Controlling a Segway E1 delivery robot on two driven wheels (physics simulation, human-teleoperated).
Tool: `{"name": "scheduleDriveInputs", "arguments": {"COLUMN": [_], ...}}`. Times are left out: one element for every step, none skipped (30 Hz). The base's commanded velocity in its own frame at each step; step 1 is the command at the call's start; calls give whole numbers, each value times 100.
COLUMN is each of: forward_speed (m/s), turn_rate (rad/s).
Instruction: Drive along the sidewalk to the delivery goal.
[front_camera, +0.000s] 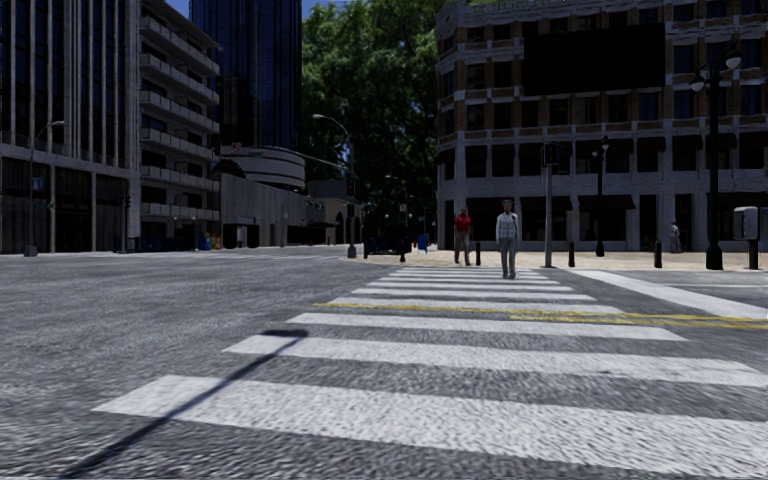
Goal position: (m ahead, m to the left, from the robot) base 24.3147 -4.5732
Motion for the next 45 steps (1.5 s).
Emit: {"name": "scheduleDriveInputs", "arguments": {"forward_speed": [156, 156, 156, 156, 156, 156, 156, 156, 156, 156, 156, 156, 156, 156, 156, 156, 156, 156, 156, 156, 156, 156, 156, 156, 156, 156, 156, 156, 156, 156, 156, 156, 156, 156, 156, 156, 156, 156, 156, 156, 156, 156, 156, 156, 156], "turn_rate": [-15, -7, 0, 0, 0, 0, 0, 0, 0, 0, 0, 0, 0, 0, 0, 0, 0, 0, 0, 0, 0, 0, 0, 0, 1, 6, 9, 9, 10, 10, 10, 12, 12, 13, 13, 13, 0, 0, 0, 0, 0, 0, 0, 0, 0]}}
